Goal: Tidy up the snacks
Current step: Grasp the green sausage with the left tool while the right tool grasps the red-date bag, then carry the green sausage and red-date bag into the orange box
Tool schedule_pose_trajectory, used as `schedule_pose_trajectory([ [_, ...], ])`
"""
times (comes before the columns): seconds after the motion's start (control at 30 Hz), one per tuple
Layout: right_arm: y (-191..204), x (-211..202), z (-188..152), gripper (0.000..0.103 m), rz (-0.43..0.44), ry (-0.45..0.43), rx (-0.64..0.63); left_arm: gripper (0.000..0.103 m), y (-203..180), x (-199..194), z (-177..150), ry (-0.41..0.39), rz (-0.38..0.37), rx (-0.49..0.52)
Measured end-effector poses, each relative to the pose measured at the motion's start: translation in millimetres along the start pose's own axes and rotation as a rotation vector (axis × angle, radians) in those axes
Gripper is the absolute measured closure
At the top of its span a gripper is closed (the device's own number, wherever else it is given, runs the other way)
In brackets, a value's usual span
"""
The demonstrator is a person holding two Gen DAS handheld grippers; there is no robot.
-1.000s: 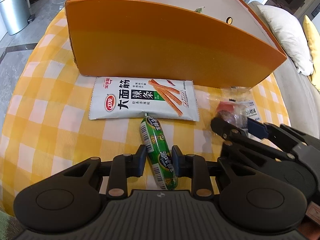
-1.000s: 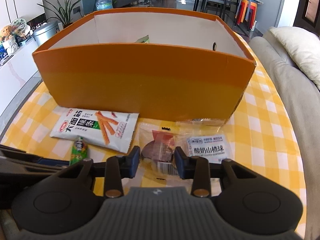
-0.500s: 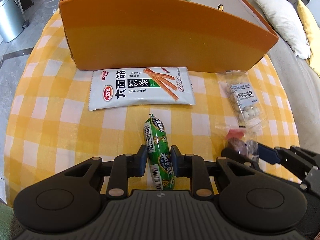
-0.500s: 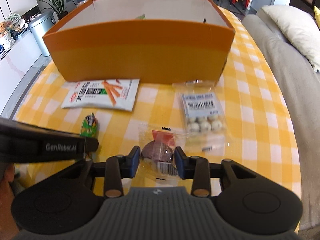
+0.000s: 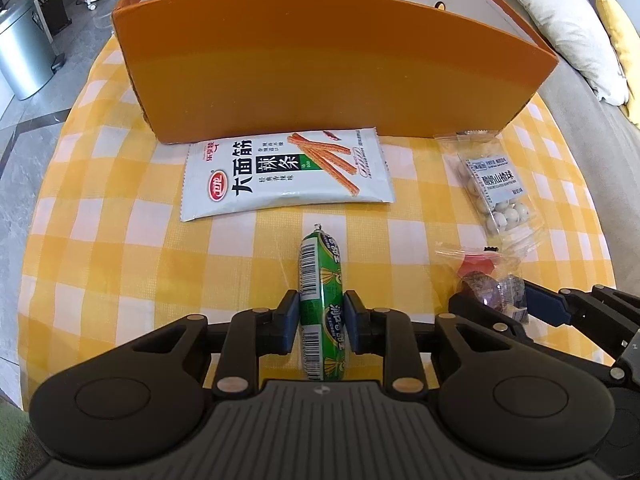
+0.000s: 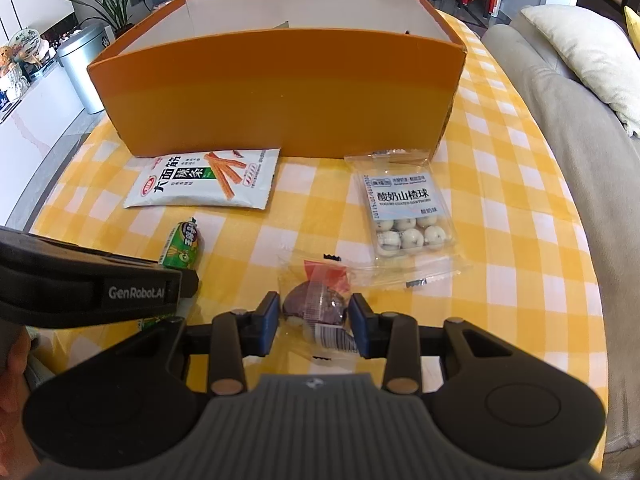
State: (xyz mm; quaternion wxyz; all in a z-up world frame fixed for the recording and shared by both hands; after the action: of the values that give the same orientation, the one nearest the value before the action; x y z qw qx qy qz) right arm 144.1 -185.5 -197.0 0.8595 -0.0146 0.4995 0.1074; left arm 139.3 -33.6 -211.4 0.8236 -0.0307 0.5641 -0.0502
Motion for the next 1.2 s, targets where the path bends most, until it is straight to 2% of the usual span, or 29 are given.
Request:
schedule_pose_trajectory([
  [0.17, 1.9, -0.7, 0.1, 0.068, -0.004, -0.005, -0.002, 0.079, -2.5, -0.1, 0.2, -0.001, 0.015, 0.005],
  [0.3, 3.9, -6.9, 3.1, 0.068, -0.001, -0.024, -0.011, 0.079, -1.0, -8.1, 0.6, -0.013, -0.005, -0.017],
  [0.67, 0.3, -29.3, 8.4, 0.068, -0.006, -0.037, -0.001, 0.079, -8.2, -39.2, 8.3, -0.054, -0.043, 0.009],
  [0.87, -1.8, -50.1, 18.9, 0.068, -0.001, -0.078, 0.016, 0.079, -15.6, -64.9, 21.3, -0.111, -0.051, 0.042],
  [1.2, -9.0, -88.6, 60.4, 0.068, -0.007, -0.189, 0.054, 0.079, -22.3, -103.7, 64.7, -0.243, -0.062, 0.044],
])
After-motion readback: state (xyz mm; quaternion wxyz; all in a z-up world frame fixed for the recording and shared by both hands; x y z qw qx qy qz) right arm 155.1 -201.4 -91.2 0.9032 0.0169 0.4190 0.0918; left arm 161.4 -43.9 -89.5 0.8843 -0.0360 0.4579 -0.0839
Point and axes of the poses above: each gripper's, at about its wrist camera, not at the fingertips, and x roughly the way its jaws point, y to its left, z to its top, the point moved 9 cm from there along x, roughly the way its jaws point, and after that the axes turned 4 degrees about x, right-handed, at the moved point
